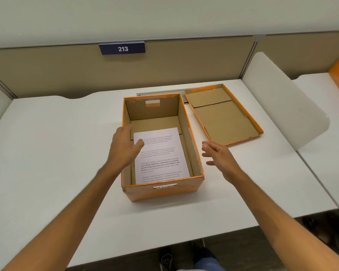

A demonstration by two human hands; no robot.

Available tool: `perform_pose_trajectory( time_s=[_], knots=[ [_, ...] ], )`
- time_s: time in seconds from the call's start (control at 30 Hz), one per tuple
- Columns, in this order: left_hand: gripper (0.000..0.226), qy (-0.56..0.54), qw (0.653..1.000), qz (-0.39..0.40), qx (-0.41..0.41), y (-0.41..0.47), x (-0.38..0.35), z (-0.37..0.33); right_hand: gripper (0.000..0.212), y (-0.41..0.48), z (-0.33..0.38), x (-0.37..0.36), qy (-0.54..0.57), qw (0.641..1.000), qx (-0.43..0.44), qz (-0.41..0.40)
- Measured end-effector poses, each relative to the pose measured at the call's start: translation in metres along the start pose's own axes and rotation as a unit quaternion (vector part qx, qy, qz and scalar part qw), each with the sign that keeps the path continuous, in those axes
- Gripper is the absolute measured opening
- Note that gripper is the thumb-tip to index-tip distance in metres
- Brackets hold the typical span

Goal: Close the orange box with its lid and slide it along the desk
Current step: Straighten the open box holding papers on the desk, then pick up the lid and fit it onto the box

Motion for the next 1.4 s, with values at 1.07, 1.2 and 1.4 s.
perform_pose_trajectory(
  time_s=[1.07, 1.2, 1.4],
  knots=[
    [0.046, -0.190, 0.947, 0.168, 0.195, 0.039, -0.244, -0.211, 0.045, 0.131, -0.033, 0.149, -0.448, 0.875, 0.168, 0.079],
    [0.026, -0.182, 0.936, 0.158, 0.256, 0.044, -0.273, -0.198, 0.026, 0.143, -0.048, 0.138, -0.486, 0.841, 0.200, 0.129],
    [0.017, -0.192, 0.918, 0.090, 0.334, 0.051, -0.284, -0.188, 0.029, 0.150, -0.054, 0.127, -0.528, 0.803, 0.235, 0.147]
  ],
)
Point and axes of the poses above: each hand's wrist, its own y-axis towards the middle knuckle, its own x-axis out of the back of the hand, z = x × y, the point moved 6 cm from there along y, towards the middle knuckle, and after that the axes turned 7 degrees about y, right-handed, at the moved point
